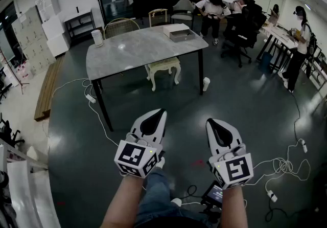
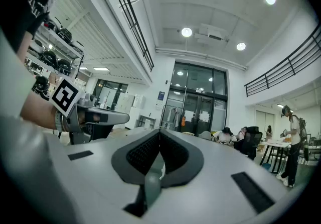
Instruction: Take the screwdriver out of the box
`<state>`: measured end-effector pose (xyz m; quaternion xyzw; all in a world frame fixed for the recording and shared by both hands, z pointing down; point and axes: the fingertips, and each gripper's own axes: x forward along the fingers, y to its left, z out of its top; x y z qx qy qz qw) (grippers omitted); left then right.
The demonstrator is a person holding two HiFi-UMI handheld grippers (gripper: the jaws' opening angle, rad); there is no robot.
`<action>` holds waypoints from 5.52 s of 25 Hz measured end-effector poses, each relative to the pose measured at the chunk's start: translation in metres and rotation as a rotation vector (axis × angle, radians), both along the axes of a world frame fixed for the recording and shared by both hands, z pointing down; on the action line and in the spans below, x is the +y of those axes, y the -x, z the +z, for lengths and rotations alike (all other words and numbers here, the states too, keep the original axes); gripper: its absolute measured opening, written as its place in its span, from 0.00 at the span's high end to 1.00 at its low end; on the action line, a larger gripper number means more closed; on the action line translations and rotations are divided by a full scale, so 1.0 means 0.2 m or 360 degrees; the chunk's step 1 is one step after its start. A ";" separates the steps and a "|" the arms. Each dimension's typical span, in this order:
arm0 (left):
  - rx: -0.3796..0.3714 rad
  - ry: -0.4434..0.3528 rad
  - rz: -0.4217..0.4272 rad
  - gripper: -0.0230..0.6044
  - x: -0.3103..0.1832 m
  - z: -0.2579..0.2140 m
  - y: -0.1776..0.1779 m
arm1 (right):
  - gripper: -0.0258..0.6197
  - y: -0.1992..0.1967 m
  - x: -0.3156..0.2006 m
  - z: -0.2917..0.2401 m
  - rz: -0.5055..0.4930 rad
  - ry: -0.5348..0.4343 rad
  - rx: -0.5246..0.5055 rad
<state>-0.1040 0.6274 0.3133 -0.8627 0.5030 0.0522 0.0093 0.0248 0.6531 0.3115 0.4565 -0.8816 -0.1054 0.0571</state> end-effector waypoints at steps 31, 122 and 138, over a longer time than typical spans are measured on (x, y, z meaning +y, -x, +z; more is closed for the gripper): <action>0.0091 0.0007 0.0291 0.94 -1.51 -0.03 0.37 | 0.92 0.41 -1.43 0.01 0.0132 0.0117 0.0125; -0.0073 0.0481 -0.0168 0.94 -5.20 0.39 -0.10 | 0.92 -0.41 -5.29 0.29 -0.0006 0.0358 0.0036; -0.0337 0.1310 0.0060 0.90 -5.07 1.13 -0.24 | 0.92 -0.56 -5.19 0.79 0.0116 0.0754 -0.0033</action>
